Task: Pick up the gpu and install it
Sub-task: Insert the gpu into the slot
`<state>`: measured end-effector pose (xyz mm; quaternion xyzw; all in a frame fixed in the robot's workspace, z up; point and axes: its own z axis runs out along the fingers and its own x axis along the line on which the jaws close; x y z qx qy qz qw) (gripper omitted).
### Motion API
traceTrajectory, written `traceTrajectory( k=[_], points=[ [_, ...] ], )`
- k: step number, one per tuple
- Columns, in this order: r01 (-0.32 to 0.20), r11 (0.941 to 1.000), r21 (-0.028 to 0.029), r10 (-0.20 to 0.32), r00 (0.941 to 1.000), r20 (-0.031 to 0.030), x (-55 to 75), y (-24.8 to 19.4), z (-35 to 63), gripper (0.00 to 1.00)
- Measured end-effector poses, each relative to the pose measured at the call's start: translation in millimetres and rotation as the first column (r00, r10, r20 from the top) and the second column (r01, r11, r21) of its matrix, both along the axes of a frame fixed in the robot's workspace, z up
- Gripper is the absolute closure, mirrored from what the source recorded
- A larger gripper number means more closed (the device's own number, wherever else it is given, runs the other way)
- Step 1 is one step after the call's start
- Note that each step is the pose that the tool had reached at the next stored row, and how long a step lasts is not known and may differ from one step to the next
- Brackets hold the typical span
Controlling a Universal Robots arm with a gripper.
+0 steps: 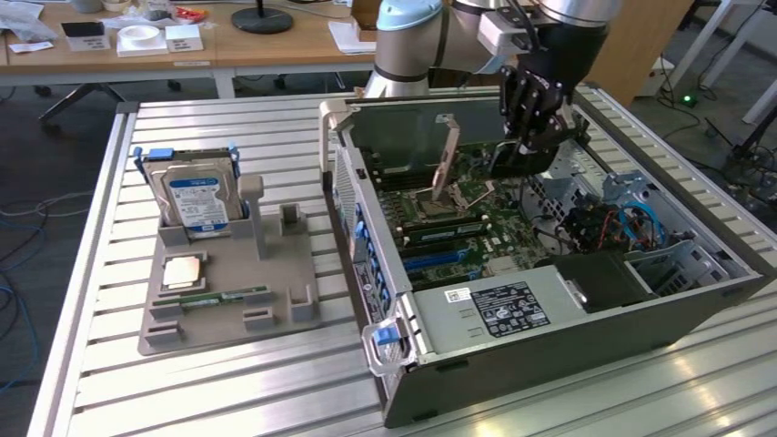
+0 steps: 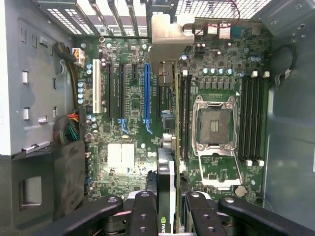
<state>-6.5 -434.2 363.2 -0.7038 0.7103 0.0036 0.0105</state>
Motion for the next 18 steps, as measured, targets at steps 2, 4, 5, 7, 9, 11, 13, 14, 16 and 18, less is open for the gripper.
traceTrajectory(
  k=[2, 4, 5, 7, 9, 11, 13, 14, 16, 18],
  points=[
    [0.0, 1.0, 0.0001, 0.0, 1.0, 0.0, -0.2, -2.2, -1.1, 0.73],
    [0.0, 1.0, 0.0, 0.0, 1.0, 0.0, -0.5, -4.9, -1.8, 0.73],
    [0.0, 1.0, 0.0001, 0.0, 1.0, 0.0, -0.7, -6.1, -2.2, 0.73],
    [0.0, 1.0, 0.0003, 0.0, 1.0, 0.0001, -1.4, -7.3, -4.6, 0.73],
    [0.0, 1.0, 0.0001, 0.0, 1.0, 0.0001, -2.5, -7.7, -7.9, 0.73],
    [0.0, 1.0, -0.0001, 0.0, 1.0, 0.0, -3.6, -8.1, -11.5, 0.73],
    [0.0, 1.0, 0.0001, 0.0, 1.0, 0.0, -4.7, -8.4, -15.2, 0.73],
    [0.0, 1.0, 0.0001, 0.0, 1.0, 0.0, -5.4, -8.6, -17.1, 0.73],
    [0.0, 1.0, 0.0, 0.0, 1.0, 0.0001, -6.6, -8.9, -20.6, 0.73],
    [0.0, 1.0, 0.0, 0.0, 1.0, 0.0001, -7.7, -9.2, -23.9, 0.73]
  ],
)
